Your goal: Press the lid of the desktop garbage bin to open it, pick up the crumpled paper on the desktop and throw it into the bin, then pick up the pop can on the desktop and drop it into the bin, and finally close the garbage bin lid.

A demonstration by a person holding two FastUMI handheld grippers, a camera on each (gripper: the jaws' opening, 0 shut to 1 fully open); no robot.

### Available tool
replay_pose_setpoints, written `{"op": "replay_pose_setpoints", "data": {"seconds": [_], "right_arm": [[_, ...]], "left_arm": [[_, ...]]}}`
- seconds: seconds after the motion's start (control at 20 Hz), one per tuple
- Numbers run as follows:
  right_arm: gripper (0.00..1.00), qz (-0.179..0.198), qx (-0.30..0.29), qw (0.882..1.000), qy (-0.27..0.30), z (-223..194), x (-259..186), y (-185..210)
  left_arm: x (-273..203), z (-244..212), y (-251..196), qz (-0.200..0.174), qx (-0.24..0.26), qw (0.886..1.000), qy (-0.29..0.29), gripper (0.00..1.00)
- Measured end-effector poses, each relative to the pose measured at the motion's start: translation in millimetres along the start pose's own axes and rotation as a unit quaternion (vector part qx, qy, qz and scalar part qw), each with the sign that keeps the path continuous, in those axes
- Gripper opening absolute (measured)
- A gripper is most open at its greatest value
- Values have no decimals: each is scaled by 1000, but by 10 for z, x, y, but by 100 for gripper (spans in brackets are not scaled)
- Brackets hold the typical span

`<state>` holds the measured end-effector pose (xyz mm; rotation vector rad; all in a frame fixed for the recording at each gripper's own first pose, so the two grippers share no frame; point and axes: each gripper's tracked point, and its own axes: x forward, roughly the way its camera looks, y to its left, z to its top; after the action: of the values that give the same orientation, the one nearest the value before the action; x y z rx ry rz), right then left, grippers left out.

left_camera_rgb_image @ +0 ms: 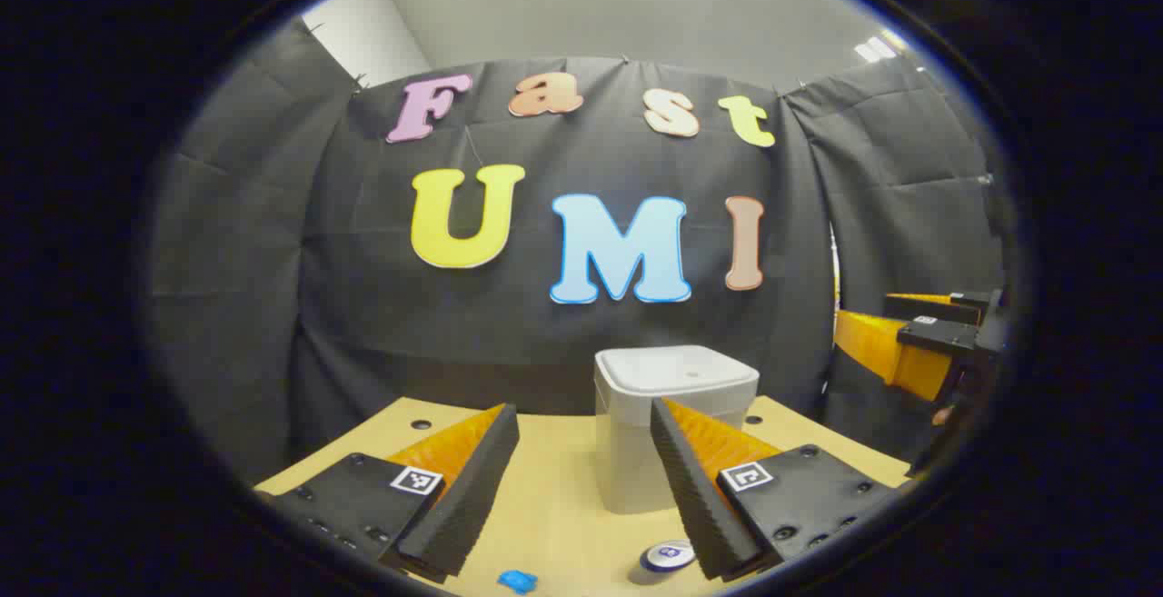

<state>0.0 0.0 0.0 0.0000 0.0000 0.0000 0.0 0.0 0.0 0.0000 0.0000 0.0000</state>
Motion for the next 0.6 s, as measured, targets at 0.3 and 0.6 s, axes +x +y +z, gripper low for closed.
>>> {"op": "replay_pose_setpoints", "data": {"seconds": [0.3,0.6], "right_arm": [[95,4,-27,999,23,-172,150,-66],[95,-27,-26,999,36,-235,275,-149]], "left_arm": [[213,97,-3,5,-1,1000,-16,96],[475,171,59,-15,11,1000,-16,95]]}}
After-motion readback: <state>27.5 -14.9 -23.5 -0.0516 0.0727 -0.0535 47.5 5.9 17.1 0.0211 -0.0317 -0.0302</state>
